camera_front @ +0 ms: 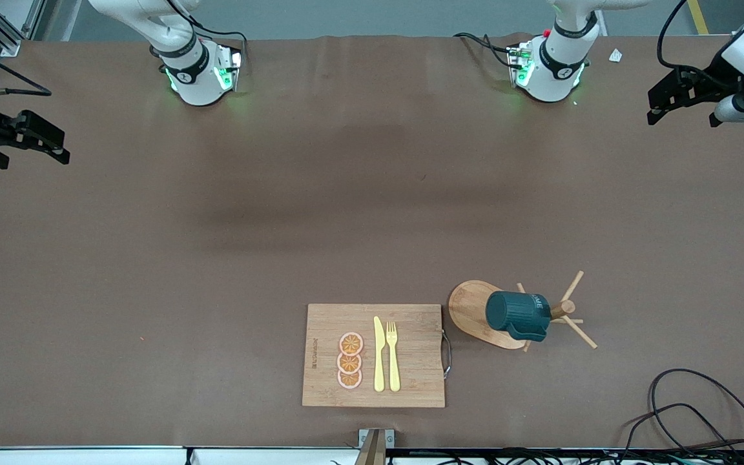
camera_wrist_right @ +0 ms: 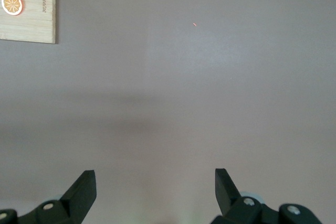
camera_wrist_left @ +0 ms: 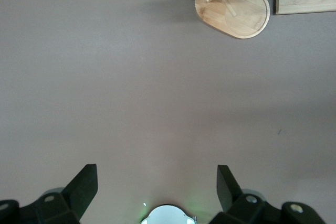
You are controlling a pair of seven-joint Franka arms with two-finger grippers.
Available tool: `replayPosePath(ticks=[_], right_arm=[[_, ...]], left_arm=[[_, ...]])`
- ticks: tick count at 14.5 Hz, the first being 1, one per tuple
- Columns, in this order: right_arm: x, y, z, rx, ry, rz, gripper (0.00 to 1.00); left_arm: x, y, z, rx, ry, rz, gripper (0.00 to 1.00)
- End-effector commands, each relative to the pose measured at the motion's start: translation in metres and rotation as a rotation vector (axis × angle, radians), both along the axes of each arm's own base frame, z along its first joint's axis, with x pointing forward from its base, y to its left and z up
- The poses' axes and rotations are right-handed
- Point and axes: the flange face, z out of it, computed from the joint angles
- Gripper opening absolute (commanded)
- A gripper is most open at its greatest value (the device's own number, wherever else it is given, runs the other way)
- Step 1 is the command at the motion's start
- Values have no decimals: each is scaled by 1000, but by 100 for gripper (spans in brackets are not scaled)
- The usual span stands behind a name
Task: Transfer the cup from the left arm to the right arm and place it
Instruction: 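Move the left gripper toward the teal mug on the wooden stand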
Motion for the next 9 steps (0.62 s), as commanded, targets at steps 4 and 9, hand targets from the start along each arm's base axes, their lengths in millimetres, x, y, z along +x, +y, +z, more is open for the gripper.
replayPosePath(ticks=[4, 9], right_arm=[[-3, -11, 7, -2, -13, -4, 100], [-2, -14, 8, -39, -21, 14, 100]], left_arm=[[12, 0, 12, -4, -20, -2, 100], [39, -7, -8, -54, -11, 67, 100]])
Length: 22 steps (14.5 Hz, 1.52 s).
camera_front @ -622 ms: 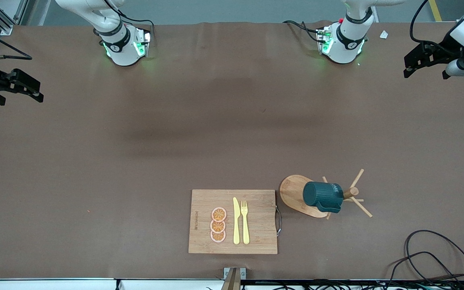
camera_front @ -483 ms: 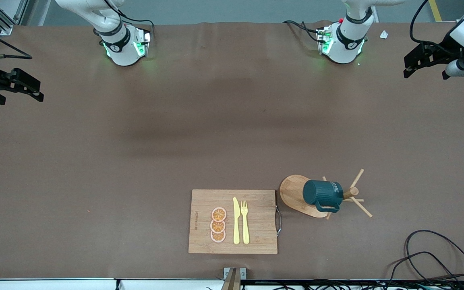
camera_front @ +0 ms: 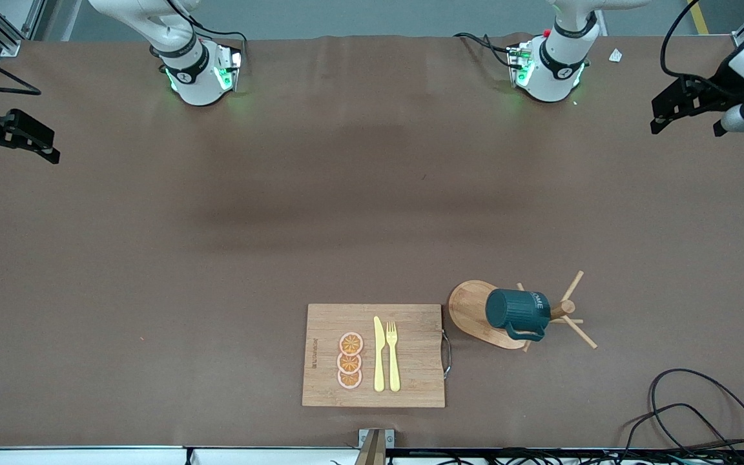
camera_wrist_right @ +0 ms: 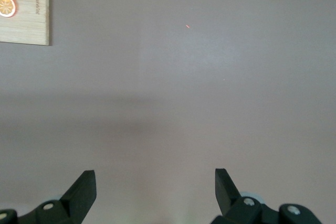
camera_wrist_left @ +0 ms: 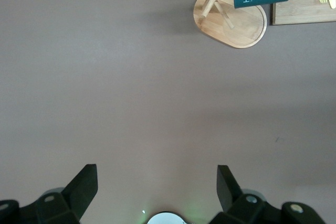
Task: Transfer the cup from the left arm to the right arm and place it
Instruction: 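Move the left gripper toward the teal mug on the wooden stand, then lower the left gripper around the teal mug's rim and close it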
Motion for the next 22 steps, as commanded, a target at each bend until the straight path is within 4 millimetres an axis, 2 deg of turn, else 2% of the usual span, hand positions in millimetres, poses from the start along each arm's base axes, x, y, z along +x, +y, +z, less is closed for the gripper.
replayPosePath(ticks=[1, 6, 9, 12, 14, 17, 22], right_arm=[[-2, -3, 5, -22, -11, 12, 100], [-1, -22, 9, -20, -34, -3, 100], [1, -22, 10, -25, -43, 25, 100], [1, -43, 9, -23, -48, 35, 100], [2, -50, 9, -24, -48, 39, 100], [2, -51, 9, -24, -48, 38, 100], [2, -48, 9, -16, -46, 43, 100]], left_arm=[[21, -7, -9, -56, -13, 127, 100], [56, -21, -40, -143, -5, 526, 100], [74, -29, -55, -198, 5, 750, 100], [93, -40, -72, -304, 46, 1022, 100], [102, -58, -84, -334, 66, 1131, 100], [112, -82, -102, -377, 87, 1294, 100], [116, -97, -144, -502, 75, 1418, 100]])
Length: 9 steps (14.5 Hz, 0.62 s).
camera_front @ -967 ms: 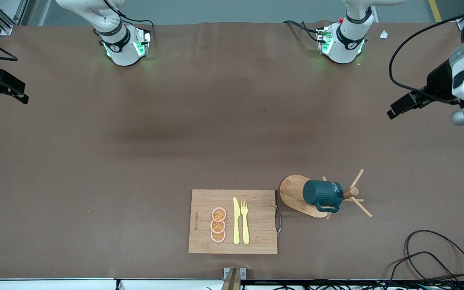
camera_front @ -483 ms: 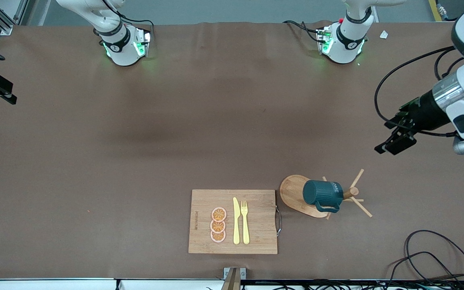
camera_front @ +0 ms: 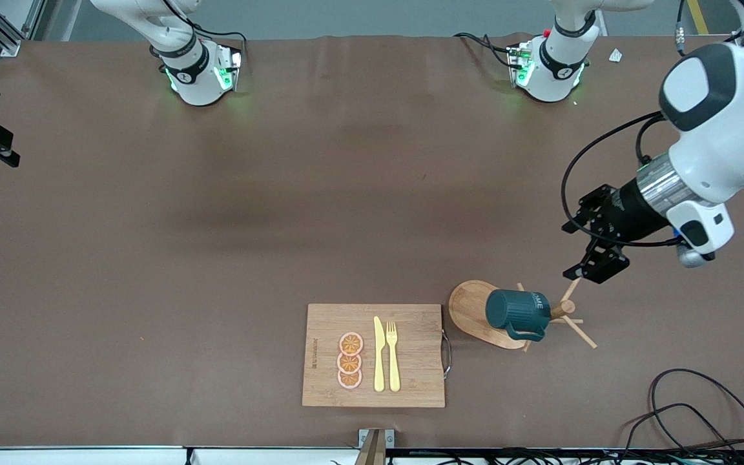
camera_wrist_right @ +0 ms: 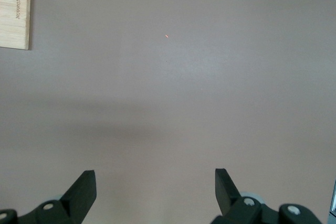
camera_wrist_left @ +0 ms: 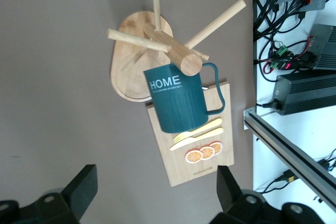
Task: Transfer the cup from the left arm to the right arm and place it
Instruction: 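Lower the left gripper around the teal mug's rim and close it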
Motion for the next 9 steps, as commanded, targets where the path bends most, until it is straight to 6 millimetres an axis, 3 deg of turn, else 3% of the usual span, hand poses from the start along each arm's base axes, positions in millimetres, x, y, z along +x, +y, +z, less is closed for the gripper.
replayPosePath(ticks=[1, 5, 9], right_arm=[[-1, 3, 3, 7, -6, 16, 100], [-1, 1, 3, 7, -6, 14, 100], [-1, 1, 1, 7, 0, 14, 100]], left_arm=[[-2, 1, -20, -60, -15, 96, 100], [-1, 9, -64, -83, 10, 159, 100], [4, 6, -84, -127, 30, 248, 100]])
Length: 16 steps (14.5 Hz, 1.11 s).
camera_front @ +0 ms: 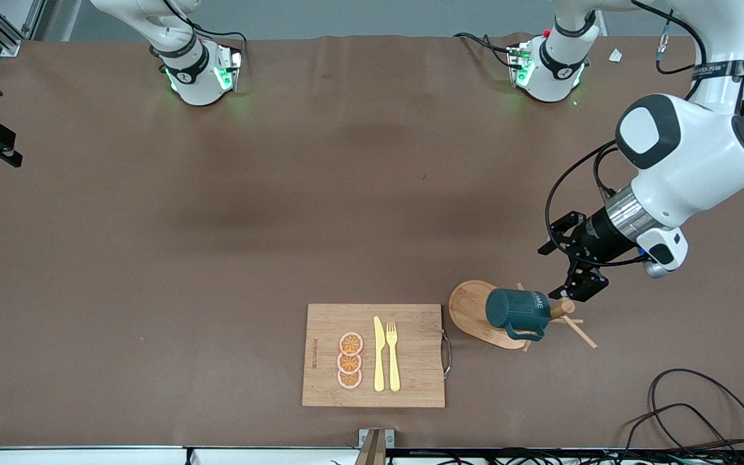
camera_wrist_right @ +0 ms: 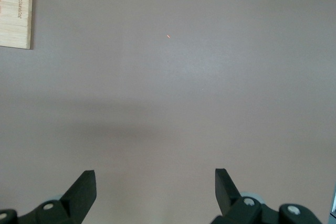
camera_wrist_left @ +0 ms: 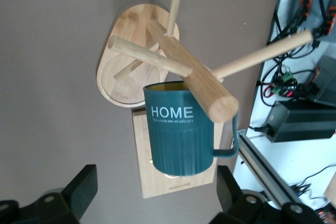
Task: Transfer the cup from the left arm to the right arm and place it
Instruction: 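Lower the left gripper around the teal mug's rim and close it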
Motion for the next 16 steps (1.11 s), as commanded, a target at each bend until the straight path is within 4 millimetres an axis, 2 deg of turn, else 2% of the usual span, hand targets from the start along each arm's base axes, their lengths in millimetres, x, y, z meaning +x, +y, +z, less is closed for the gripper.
replayPosePath(ticks=[1, 2, 7, 9, 16], right_arm=[[-1, -1, 1, 7, 0, 9, 100], [-1, -1, 1, 7, 0, 9, 100], [-1, -2, 1, 6, -1, 8, 100], [-1, -1, 1, 7, 0, 9, 100], [-1, -2, 1, 8, 0, 8, 100]], left_arm=[[3, -5, -8, -31, 1, 54, 100], [6, -5, -11, -30, -14, 66, 100], [13, -31, -39, -25, -50, 84, 100], [15, -32, -48, -17, -42, 81, 100], [26, -35, -51, -11, -62, 60, 100]])
